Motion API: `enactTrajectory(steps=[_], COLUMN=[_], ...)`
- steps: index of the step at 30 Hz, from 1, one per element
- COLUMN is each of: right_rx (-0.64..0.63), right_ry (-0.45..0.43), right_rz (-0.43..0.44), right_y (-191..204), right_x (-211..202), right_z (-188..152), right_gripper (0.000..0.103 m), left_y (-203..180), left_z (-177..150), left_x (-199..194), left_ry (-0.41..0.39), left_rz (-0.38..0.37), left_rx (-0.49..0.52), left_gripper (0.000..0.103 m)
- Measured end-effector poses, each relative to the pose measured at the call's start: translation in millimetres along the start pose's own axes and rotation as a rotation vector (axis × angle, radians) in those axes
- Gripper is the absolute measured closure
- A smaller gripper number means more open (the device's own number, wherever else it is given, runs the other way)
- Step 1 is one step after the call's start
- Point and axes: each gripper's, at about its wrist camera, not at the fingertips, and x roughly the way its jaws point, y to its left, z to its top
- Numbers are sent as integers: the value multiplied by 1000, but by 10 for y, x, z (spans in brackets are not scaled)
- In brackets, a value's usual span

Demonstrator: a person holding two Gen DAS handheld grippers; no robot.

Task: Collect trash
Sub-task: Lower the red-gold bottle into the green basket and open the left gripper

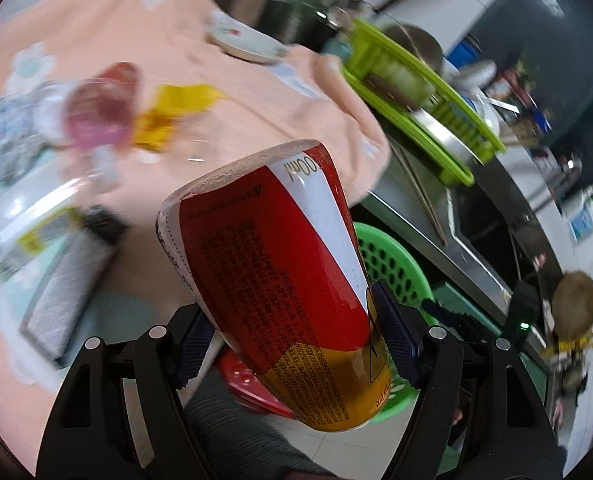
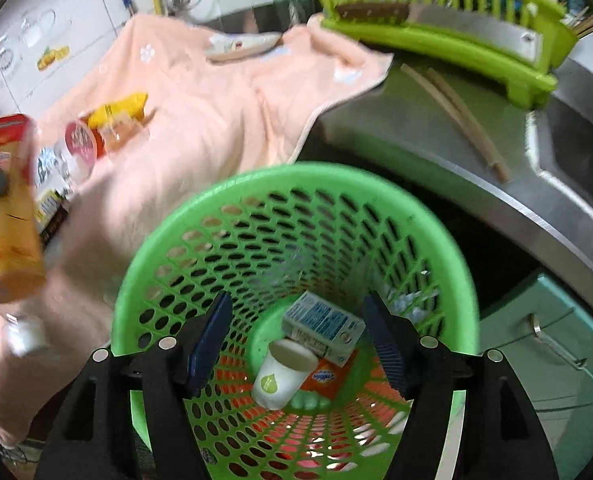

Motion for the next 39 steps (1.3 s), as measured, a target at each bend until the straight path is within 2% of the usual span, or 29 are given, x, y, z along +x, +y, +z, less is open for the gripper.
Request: enactTrajectory(steps=[8,12,21,31,33,39], right_rx=[48,83,118,140,140,137], right_ry=[-93,-106,-111,-99,-98,-101], right_rz=[-20,-19,-13,-2,2,4], right_y=[-260,-400,-532,-581,-572,-548], right_x=[-308,-360,-353,-301,-298,-304], right_z=[-4,-47,-169,-226,-229,-217], right_gripper=[37,37,37,37,37,37], left_y=[-512,-650,-857,-777,-741,-800], left_z=[-129,-262,-519,-640,-620,-654], left_x=[810,1218,1879,2243,2270,2244], left_ry=[122,203,303,370,383,370], left_rz=[-2,-16,-1,9,-13,-16], left_rx=[86,92,112,82,60,99], left_gripper=[30,30,29,28,28,26])
